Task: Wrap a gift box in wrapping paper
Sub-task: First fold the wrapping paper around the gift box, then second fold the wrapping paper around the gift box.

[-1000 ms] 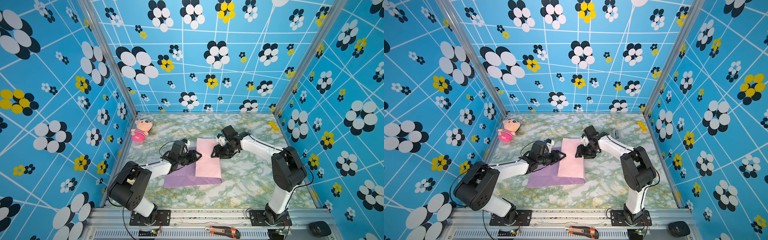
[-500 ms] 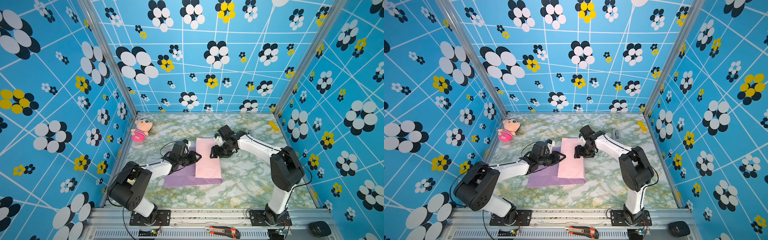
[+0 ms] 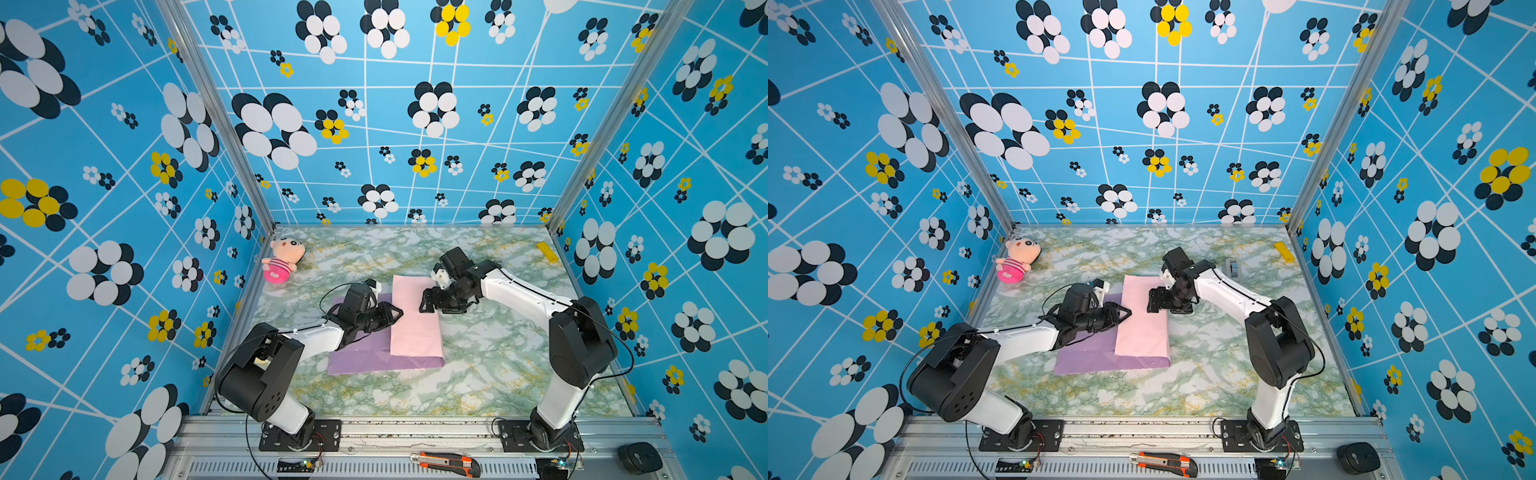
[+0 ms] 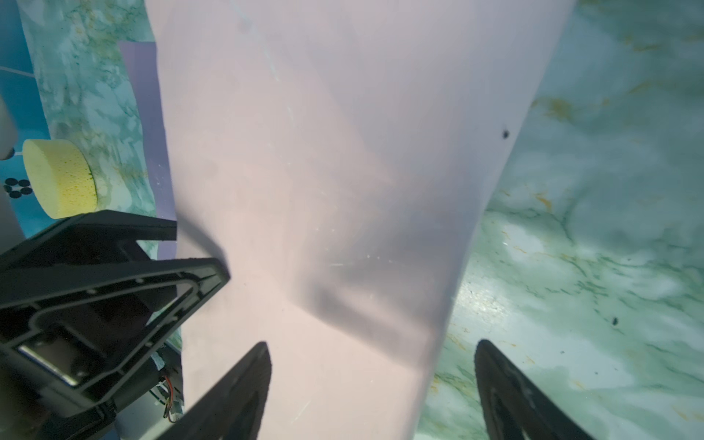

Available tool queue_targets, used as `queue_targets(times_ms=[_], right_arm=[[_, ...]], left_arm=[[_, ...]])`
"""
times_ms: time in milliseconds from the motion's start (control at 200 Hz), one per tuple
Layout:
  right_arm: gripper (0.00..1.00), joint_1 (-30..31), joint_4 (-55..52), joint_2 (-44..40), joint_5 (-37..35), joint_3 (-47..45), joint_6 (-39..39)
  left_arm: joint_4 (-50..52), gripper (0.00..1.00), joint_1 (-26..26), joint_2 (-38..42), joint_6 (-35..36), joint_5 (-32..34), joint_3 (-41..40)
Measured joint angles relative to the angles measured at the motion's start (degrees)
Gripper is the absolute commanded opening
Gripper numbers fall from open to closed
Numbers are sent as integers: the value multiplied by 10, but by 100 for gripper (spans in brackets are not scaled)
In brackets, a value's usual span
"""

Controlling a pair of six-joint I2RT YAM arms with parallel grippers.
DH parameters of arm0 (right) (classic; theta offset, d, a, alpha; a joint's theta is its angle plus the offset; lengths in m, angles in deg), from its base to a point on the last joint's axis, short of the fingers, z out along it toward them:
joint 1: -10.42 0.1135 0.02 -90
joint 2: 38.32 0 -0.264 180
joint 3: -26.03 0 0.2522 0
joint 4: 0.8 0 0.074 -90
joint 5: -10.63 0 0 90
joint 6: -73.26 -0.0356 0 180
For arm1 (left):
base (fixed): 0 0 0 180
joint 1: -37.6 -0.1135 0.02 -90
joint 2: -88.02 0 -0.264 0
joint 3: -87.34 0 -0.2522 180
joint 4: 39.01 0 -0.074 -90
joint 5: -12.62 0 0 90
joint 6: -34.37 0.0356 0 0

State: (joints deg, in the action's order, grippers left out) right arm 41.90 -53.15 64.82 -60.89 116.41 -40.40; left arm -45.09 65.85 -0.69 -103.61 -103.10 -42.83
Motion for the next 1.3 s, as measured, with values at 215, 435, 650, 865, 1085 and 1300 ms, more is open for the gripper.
queue_targets(times_ms=[215, 435, 650, 865, 1085, 1300], right_arm=[[78, -1, 16, 23, 5, -11, -8], [76, -1, 26, 23, 12, -17, -8], [76, -1, 28, 23, 13, -17, 0], [76, -1, 28, 23, 13, -17, 5], [76, -2, 28, 23, 13, -17, 5], [76, -2, 30, 22, 13, -17, 7]], left_arm=[[23, 56, 0, 11, 4, 12, 0], [167, 62, -44, 114, 21, 48, 7], [359, 63, -155, 247, 9, 93, 17], [547, 65, -163, 407, -72, 115, -18], [659, 69, -184, 515, -148, 114, -111], [696, 71, -224, 557, -174, 116, -163]])
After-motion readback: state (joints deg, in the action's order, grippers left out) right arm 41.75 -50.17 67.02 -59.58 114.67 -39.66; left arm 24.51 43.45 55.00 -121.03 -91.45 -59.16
